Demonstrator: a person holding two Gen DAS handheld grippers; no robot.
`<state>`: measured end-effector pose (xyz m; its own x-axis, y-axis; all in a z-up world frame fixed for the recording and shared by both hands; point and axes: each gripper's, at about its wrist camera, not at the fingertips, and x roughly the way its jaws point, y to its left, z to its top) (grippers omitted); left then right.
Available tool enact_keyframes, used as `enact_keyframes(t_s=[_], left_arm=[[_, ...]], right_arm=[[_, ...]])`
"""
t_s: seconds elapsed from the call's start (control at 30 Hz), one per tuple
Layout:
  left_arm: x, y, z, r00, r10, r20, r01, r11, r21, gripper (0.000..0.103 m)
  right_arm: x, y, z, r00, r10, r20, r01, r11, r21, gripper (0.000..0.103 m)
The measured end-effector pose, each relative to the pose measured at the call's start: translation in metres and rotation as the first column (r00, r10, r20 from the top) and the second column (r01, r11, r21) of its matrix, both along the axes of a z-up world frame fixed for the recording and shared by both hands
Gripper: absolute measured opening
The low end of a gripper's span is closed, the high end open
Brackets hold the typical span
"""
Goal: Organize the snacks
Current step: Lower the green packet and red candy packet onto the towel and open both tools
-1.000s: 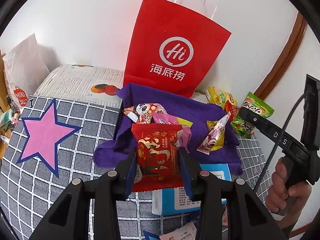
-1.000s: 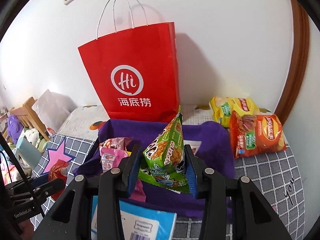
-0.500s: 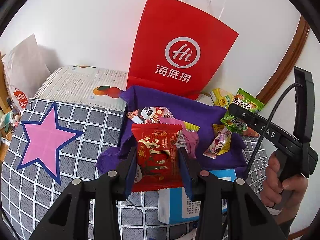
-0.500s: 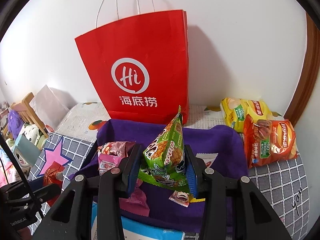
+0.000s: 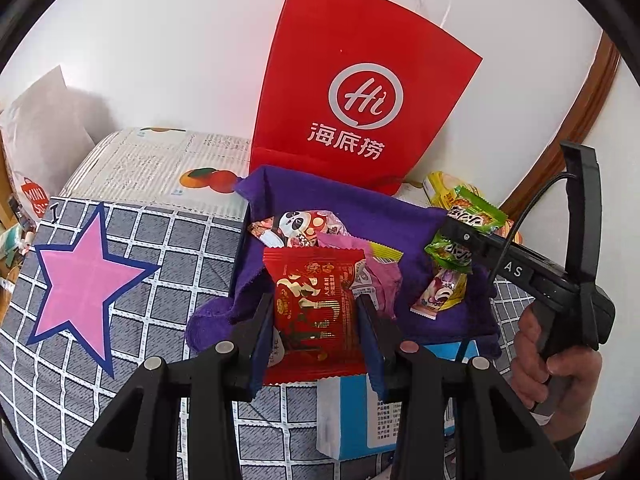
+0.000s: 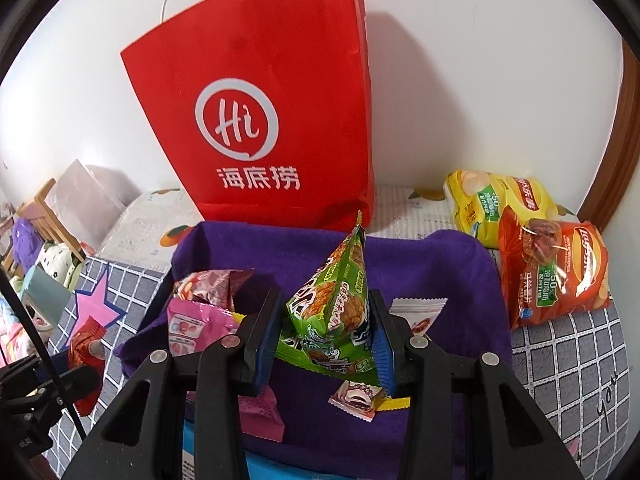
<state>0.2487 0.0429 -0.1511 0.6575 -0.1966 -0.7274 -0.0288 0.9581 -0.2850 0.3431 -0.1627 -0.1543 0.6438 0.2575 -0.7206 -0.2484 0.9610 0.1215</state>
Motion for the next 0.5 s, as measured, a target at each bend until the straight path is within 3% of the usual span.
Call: enact_keyframes(t_s=[0.5], left_arm=[[0.002,-0.001,-0.004,1.0,-0.001,-0.012,0.001,1.0,-0.004,0.038]], right_arm=[[0.006,0.012,-0.018,0.998,0.034,-0.059,-0.037,0.998,-0.055,0.041]])
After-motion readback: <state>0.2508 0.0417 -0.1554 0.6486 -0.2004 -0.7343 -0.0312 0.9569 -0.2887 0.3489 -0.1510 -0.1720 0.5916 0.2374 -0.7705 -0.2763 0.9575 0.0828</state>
